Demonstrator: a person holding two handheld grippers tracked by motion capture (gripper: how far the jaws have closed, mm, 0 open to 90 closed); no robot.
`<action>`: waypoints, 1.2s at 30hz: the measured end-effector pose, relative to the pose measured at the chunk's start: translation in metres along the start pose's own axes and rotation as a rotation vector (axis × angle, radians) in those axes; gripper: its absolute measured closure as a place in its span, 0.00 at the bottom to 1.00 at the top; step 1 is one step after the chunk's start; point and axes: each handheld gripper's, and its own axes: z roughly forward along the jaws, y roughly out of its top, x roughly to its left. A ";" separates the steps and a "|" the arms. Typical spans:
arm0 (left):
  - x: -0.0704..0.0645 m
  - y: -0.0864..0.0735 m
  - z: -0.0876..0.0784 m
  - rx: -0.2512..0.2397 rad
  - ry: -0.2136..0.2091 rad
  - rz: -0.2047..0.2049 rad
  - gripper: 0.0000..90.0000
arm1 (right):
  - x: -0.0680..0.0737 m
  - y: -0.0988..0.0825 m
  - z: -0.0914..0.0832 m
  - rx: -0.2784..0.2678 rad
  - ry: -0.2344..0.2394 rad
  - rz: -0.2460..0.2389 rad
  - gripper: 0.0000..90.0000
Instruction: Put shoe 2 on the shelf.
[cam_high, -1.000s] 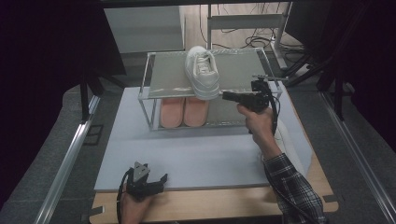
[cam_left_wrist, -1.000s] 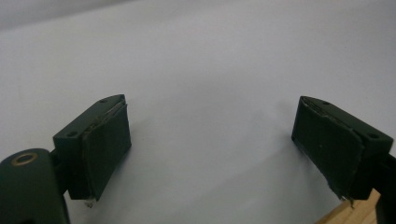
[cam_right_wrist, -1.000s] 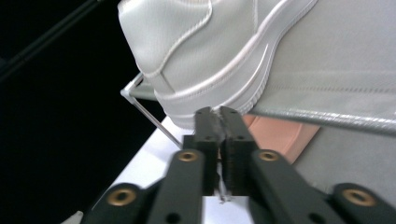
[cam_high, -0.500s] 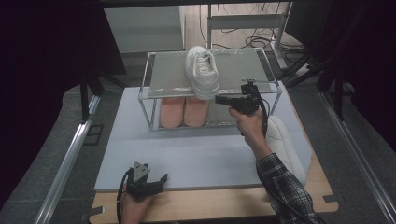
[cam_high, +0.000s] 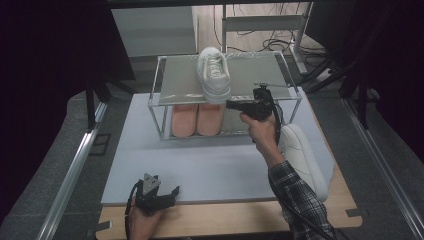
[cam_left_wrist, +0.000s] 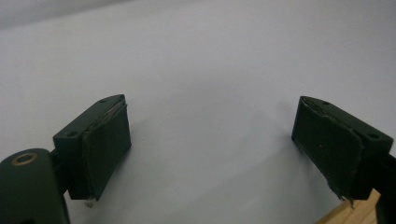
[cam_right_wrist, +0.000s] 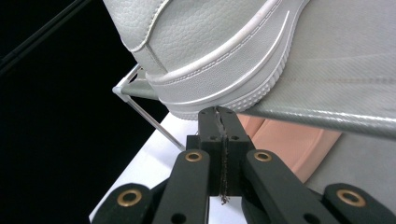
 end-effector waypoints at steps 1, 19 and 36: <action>0.000 0.000 0.000 0.000 0.000 0.000 0.13 | 0.000 0.000 0.001 0.001 -0.002 -0.003 1.00; 0.000 0.000 0.000 0.000 0.000 0.000 0.13 | 0.019 0.000 0.030 0.024 0.011 -0.025 1.00; 0.000 0.000 0.000 -0.001 0.000 -0.001 0.13 | 0.029 -0.005 0.016 0.057 -0.067 -0.132 0.93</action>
